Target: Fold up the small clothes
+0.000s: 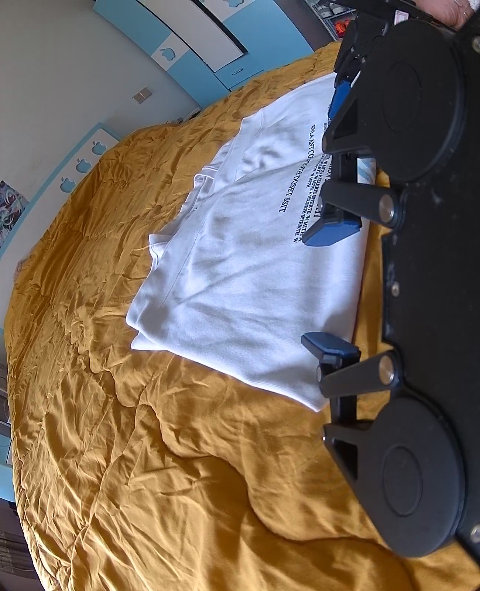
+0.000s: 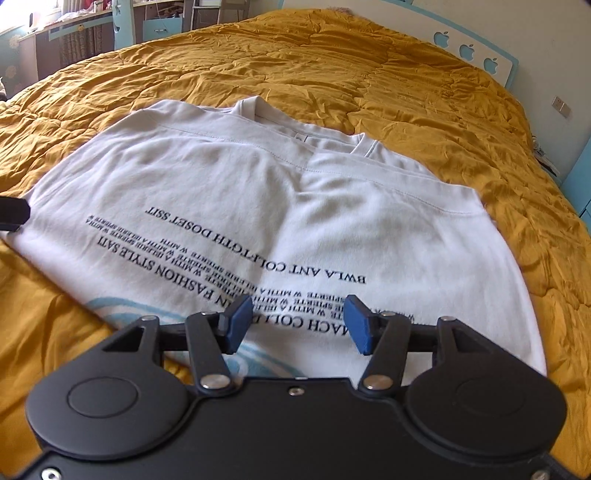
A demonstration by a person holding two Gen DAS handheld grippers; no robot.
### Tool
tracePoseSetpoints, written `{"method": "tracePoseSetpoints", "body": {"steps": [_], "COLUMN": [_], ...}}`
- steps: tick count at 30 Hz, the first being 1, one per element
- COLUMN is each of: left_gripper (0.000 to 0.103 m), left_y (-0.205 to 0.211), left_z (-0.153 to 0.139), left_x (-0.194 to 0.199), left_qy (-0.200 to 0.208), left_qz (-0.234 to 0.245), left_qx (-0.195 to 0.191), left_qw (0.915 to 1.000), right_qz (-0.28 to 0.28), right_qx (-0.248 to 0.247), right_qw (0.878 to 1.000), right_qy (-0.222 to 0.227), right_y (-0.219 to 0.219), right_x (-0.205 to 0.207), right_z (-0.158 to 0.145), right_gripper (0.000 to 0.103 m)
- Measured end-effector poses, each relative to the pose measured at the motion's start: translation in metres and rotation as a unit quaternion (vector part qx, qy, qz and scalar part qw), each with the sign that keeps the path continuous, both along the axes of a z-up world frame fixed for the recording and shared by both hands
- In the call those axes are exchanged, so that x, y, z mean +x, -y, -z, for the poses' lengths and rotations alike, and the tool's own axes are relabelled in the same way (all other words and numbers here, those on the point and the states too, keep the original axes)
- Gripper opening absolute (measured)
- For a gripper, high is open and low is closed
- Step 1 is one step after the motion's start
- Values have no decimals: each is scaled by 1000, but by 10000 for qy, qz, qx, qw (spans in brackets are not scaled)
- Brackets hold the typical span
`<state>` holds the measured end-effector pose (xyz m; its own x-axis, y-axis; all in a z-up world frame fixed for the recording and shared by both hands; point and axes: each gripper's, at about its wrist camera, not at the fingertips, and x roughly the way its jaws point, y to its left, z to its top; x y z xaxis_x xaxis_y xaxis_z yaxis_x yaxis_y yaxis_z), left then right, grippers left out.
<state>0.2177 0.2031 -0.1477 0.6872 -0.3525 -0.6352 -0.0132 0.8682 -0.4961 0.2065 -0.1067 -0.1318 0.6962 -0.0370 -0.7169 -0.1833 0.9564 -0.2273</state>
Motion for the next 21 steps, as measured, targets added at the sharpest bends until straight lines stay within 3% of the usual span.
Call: {"method": "tracePoseSetpoints", "body": {"steps": [5, 11, 14, 17, 21], "left_gripper": [54, 54, 54, 55, 55], "left_y": [4, 5, 3, -7, -28], "left_z": [-1, -6, -12, -21, -33], "left_x": [-1, -3, -4, -5, -8], "left_qy": [-4, 10, 65, 154, 249], "left_qz": [70, 136, 158, 114, -123], "left_qx": [-25, -44, 73, 149, 138], "left_qw": [10000, 9999, 9998, 9997, 9995], "right_qz": [-162, 9, 13, -480, -1313], "right_qx": [-139, -12, 121, 222, -336], "right_qw": [9998, 10000, 9998, 9980, 9885], "right_qy": [40, -74, 153, 349, 666], "right_y": [-4, -4, -12, -38, -90], "right_x": [-24, -25, -32, -40, -50], "right_z": [3, -2, -13, -22, -18], "right_gripper": [57, 57, 57, 61, 65]}}
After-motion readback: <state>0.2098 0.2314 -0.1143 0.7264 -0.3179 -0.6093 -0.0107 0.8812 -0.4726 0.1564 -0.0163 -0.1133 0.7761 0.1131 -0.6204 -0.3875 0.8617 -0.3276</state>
